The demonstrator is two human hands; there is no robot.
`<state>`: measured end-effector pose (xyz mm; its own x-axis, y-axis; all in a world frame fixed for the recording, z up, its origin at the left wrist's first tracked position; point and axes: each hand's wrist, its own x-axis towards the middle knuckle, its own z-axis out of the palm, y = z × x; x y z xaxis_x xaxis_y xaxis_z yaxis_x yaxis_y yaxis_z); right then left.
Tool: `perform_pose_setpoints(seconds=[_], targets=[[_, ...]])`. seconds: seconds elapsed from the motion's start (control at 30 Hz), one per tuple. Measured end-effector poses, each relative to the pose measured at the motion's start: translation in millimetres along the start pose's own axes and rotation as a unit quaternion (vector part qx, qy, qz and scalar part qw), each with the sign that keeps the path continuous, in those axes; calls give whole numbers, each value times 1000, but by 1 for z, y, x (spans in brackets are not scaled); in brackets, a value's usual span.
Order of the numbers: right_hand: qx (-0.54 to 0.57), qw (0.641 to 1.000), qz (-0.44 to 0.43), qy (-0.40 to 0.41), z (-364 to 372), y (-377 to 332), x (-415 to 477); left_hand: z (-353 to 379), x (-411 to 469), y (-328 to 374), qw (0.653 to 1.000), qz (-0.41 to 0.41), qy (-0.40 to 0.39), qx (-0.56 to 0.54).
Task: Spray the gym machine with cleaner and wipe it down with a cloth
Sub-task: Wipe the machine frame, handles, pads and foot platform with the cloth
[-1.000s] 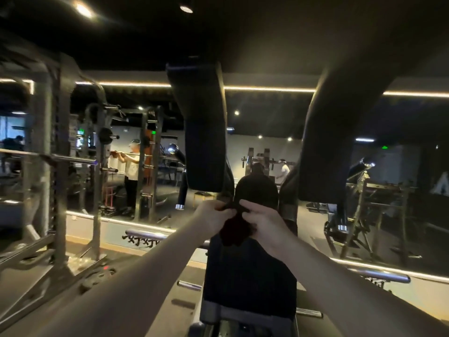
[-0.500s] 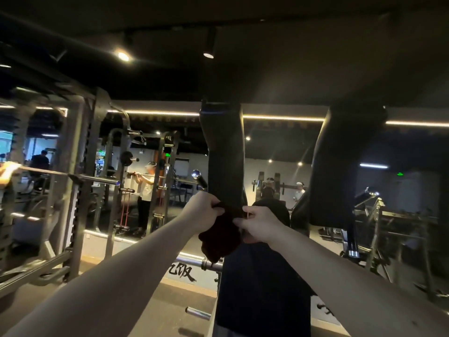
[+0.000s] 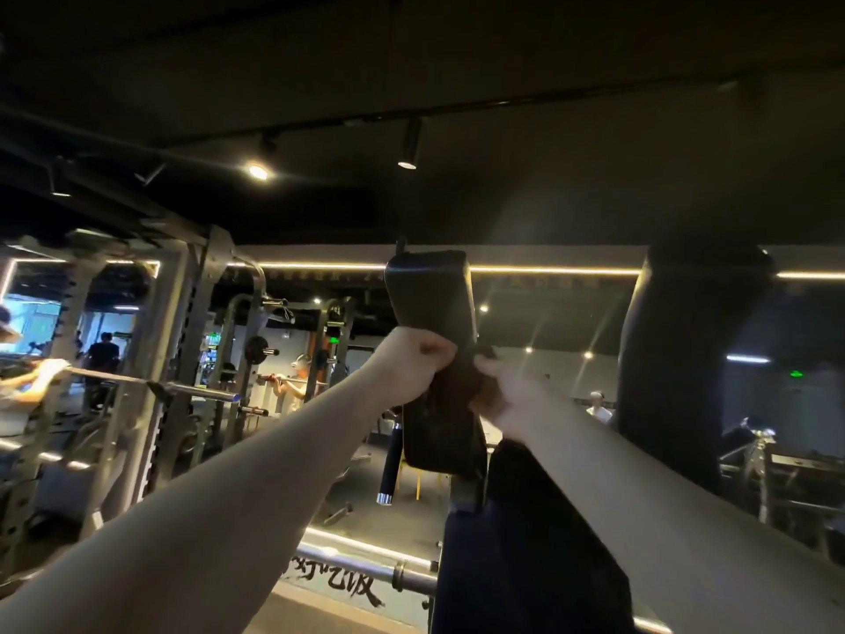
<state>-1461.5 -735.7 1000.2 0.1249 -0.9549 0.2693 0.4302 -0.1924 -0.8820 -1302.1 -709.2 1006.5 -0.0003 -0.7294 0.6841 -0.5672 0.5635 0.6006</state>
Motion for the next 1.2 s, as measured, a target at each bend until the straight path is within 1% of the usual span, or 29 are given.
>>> perform_pose_setpoints(seconds=[0.07, 0.1, 0.13, 0.17, 0.2, 0.23, 0.27, 0.3, 0.33, 0.4, 0.47, 0.53, 0.6, 0.67, 0.73, 0.77, 0.8, 0.83, 0.9, 1.0, 1.1, 1.2], targets=[[-61, 992, -99, 47, 15, -29, 10, -12, 13, 5, 998, 11, 69, -7], [-108, 977, -165, 78, 22, -44, 15, -17, 21, 6, 993, 12, 118, -4], [-156, 954, -234, 102, 29, -60, 20, -23, 29, 8, 986, 13, 166, 5], [-199, 926, -302, 105, 35, -74, 25, -28, 38, 9, 978, 19, 206, 17], [-244, 897, -358, 92, 44, -86, 30, -33, 48, 8, 970, 33, 237, 34], [-290, 868, -396, 75, 53, -95, 37, -36, 60, 7, 964, 50, 252, 61], [-335, 844, -414, 64, 62, -100, 47, -39, 72, 6, 960, 65, 255, 95], [-374, 828, -415, 50, 71, -101, 56, -41, 82, 7, 958, 78, 247, 126], [-401, 821, -405, 35, 78, -99, 64, -40, 89, 8, 957, 92, 231, 150], [-410, 816, -406, 28, 82, -85, 79, -33, 101, 4, 952, 119, 213, 185], [-361, 819, -442, 64, 75, -74, 87, -23, 104, -6, 943, 136, 232, 196], [-297, 834, -457, 86, 61, -63, 95, -13, 103, -17, 939, 144, 254, 183], [-265, 849, -445, 106, 45, -45, 103, -5, 101, -22, 941, 148, 261, 154], [-304, 842, -424, 138, 23, -18, 115, -1, 101, -23, 939, 146, 274, 146], [-389, 826, -382, 141, -6, 10, 123, 2, 101, -23, 939, 141, 277, 151], [-423, 823, -351, 140, -18, 19, 125, 2, 101, -23, 939, 141, 277, 150], [-429, 831, -327, 134, -26, 23, 125, 3, 101, -23, 939, 141, 277, 149], [-413, 843, -318, 129, -26, 20, 122, 3, 101, -23, 938, 143, 279, 149], [-347, 861, -351, 123, -8, -1, 116, 5, 102, -25, 934, 143, 290, 154], [-236, 884, -395, 88, 30, -42, 113, 9, 107, -30, 926, 149, 305, 167], [-227, 888, -393, 74, 28, -39, 126, 13, 110, -33, 926, 154, 305, 159], [-275, 876, -378, 115, 1, -3, 145, 16, 110, -35, 925, 156, 315, 146]])
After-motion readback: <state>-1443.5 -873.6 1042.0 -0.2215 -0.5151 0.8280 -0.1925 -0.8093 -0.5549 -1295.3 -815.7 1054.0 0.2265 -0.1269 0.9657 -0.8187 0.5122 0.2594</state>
